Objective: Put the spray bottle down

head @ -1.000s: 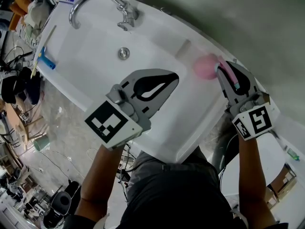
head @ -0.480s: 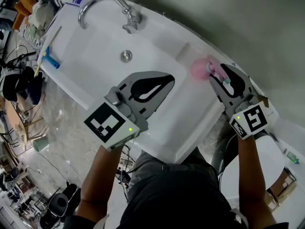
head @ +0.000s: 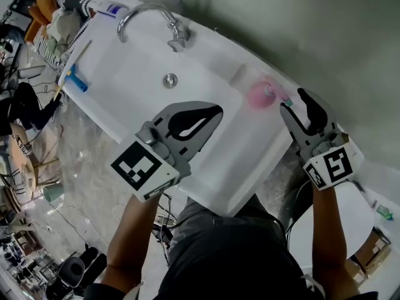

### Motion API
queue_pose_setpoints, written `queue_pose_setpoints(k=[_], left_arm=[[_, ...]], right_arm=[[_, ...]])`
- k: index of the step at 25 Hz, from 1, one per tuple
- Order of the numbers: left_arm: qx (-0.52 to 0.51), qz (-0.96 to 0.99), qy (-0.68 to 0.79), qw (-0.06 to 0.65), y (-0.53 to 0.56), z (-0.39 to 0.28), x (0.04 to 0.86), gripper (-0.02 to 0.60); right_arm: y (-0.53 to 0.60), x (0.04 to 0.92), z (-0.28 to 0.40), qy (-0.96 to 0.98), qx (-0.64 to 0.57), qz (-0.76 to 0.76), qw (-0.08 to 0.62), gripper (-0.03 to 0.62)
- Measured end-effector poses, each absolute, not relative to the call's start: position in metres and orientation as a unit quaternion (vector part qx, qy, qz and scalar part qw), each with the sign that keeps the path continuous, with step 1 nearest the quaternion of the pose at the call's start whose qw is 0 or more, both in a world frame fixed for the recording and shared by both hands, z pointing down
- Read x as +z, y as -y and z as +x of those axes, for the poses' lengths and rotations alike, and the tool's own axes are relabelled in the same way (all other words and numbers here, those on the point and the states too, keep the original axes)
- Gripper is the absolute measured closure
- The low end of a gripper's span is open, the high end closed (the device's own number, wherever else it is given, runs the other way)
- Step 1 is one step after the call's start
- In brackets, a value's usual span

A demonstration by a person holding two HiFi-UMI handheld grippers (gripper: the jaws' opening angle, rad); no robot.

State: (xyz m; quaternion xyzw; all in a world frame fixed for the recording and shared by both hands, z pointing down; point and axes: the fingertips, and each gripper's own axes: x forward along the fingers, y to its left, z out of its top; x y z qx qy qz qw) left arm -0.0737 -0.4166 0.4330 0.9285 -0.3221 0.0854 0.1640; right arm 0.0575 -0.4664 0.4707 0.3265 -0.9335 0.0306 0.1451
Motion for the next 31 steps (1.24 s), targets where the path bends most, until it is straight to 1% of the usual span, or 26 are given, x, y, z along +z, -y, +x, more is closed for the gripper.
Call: queue_pose_setpoints(k=[4, 5, 6, 7, 20, 25, 31], left_arm=[[0.089, 0.927, 0.330, 0.153, 0.399, -0.073, 0.421, 0.575], [0.090, 0.928, 0.331, 0.146, 0.395, -0.073, 0.418, 0.575], [0.091, 0.928, 0.333, 0.139, 0.391, -0.074, 0.416, 0.575], [0.092, 0.928, 0.335, 0.132, 0.388, -0.074, 0.413, 0.575], [0.096, 0.918, 0.373, 0.099, 0.328, -0.093, 0.383, 0.575], [0.092, 0.921, 0.370, 0.078, 0.302, -0.109, 0.368, 0.575], [0.093, 0.928, 0.355, 0.067, 0.235, -0.148, 0.343, 0.575]], right_arm=[[0.454, 0.434, 0.076, 0.921, -0.008, 0.366, 0.132, 0.405], [0.450, 0.425, 0.079, 0.920, -0.019, 0.369, 0.133, 0.461], [0.444, 0.417, 0.080, 0.919, -0.028, 0.369, 0.134, 0.540], [0.439, 0.410, 0.080, 0.921, -0.033, 0.366, 0.133, 0.560], [0.368, 0.331, 0.070, 0.941, -0.073, 0.323, 0.075, 0.568], [0.347, 0.309, 0.069, 0.936, -0.089, 0.332, 0.077, 0.568], [0.273, 0.277, 0.046, 0.927, -0.101, 0.346, 0.101, 0.568]])
